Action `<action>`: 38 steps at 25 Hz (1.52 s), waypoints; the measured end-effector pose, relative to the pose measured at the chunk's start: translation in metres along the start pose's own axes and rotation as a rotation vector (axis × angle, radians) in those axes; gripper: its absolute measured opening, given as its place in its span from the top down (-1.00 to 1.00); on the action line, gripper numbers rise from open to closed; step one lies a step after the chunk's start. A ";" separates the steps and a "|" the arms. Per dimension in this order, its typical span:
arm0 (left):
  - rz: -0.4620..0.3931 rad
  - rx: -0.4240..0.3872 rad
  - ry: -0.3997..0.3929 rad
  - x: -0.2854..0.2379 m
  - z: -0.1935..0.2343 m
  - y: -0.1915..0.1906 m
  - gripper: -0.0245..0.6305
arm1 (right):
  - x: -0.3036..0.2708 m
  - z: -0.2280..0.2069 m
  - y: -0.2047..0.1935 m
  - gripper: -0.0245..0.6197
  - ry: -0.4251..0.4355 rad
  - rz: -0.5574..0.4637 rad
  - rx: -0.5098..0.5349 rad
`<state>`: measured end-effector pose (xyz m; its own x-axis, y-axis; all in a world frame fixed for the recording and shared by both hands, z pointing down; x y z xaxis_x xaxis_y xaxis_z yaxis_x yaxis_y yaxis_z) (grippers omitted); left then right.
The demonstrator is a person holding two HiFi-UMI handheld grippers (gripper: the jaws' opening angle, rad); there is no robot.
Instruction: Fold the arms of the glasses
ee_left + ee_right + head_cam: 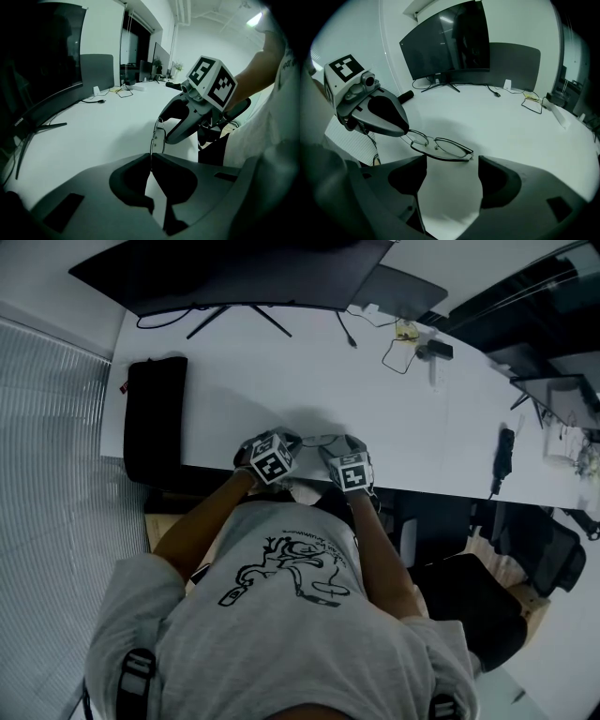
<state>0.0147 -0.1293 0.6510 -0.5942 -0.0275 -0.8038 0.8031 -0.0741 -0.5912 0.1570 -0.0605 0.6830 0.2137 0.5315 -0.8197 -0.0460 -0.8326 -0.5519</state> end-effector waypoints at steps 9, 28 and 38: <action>0.038 -0.235 0.203 0.000 -0.006 -0.003 0.82 | 0.004 0.004 0.007 0.06 0.000 -0.052 -0.033; 0.057 -0.263 0.248 -0.009 -0.025 -0.017 0.78 | 0.042 -0.004 0.030 0.56 0.026 -0.178 -0.055; -0.137 0.091 0.258 0.038 -0.008 0.012 0.81 | 0.085 -0.008 0.059 0.71 0.049 -0.285 -0.048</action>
<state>0.0022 -0.1227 0.6133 -0.6565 0.2426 -0.7143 0.7022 -0.1494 -0.6961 0.1805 -0.0651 0.5820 0.2579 0.7379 -0.6237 0.0690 -0.6580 -0.7499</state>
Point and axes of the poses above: the fingertips, and each gripper's own axes: x backward along the fingers, z to its left, y out of its top, the point moved 8 cm from there along x, backward along the fingers, and after that the axes turned 2 degrees about y, right-handed, at the moved point
